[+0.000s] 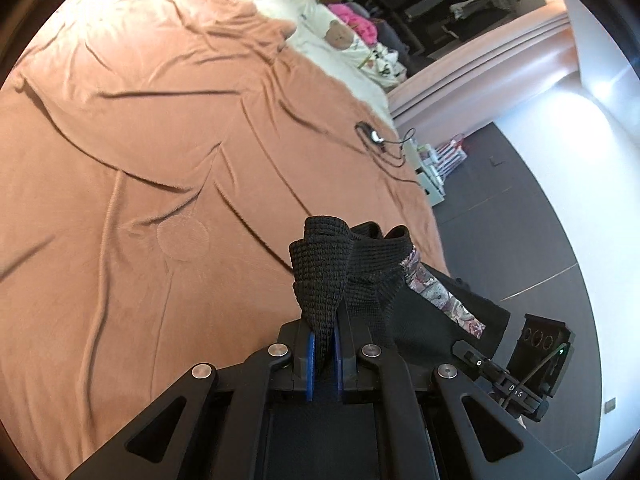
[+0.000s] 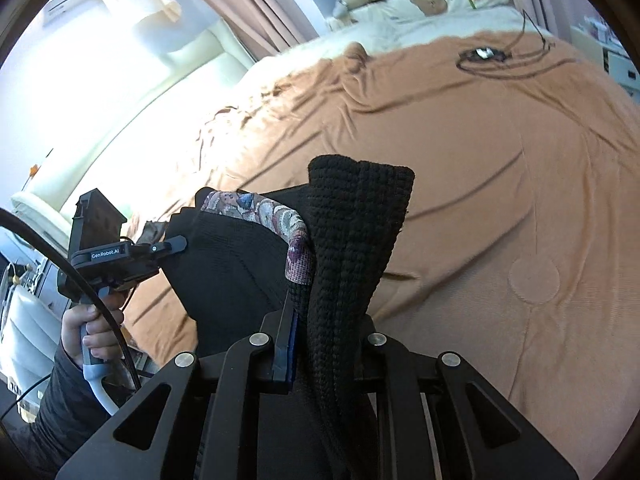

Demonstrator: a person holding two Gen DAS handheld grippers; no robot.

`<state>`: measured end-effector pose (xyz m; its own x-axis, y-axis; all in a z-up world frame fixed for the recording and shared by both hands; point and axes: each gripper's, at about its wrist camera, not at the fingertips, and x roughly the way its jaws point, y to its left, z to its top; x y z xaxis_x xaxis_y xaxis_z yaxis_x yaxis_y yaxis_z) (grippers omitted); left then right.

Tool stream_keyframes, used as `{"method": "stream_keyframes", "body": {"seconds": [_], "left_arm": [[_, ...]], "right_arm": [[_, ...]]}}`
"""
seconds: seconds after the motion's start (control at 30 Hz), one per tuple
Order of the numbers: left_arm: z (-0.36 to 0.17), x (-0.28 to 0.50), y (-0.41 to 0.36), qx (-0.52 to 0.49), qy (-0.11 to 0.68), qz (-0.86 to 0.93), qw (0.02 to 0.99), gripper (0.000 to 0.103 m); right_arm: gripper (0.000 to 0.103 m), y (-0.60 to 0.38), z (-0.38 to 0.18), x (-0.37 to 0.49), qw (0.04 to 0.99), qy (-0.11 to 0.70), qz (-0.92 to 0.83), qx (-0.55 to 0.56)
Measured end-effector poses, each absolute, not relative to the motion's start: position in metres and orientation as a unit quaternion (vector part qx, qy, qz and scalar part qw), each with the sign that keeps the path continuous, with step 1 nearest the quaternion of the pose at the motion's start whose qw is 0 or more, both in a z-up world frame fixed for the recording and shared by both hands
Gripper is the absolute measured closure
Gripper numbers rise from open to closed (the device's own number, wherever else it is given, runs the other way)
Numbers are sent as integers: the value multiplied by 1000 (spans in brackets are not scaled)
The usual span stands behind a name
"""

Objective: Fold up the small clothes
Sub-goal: 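Grasp the folded shirt end with both grippers and lift it, then carry the lifted folded shirt with both grippers toward the bed's headboard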

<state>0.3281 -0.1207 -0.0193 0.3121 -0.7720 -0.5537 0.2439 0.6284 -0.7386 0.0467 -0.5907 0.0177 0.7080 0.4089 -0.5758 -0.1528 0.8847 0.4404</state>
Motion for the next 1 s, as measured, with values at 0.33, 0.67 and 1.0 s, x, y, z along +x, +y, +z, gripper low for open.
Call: {"method": "stream_keyframes", "body": {"seconds": [0.33,0.67,1.0], "left_arm": [[42,261,-85,-278,429,-348,786,97],[117,180,-42,-270,360,-353,820,97],[201,131,8,-257,283,-356,853,97]], "right_arm": [[91,-574,52,-51,927,301,164,151],[91,-542,93,-155,947,236,184,116],[91,-514,146,-230,956,178,222,66]]}}
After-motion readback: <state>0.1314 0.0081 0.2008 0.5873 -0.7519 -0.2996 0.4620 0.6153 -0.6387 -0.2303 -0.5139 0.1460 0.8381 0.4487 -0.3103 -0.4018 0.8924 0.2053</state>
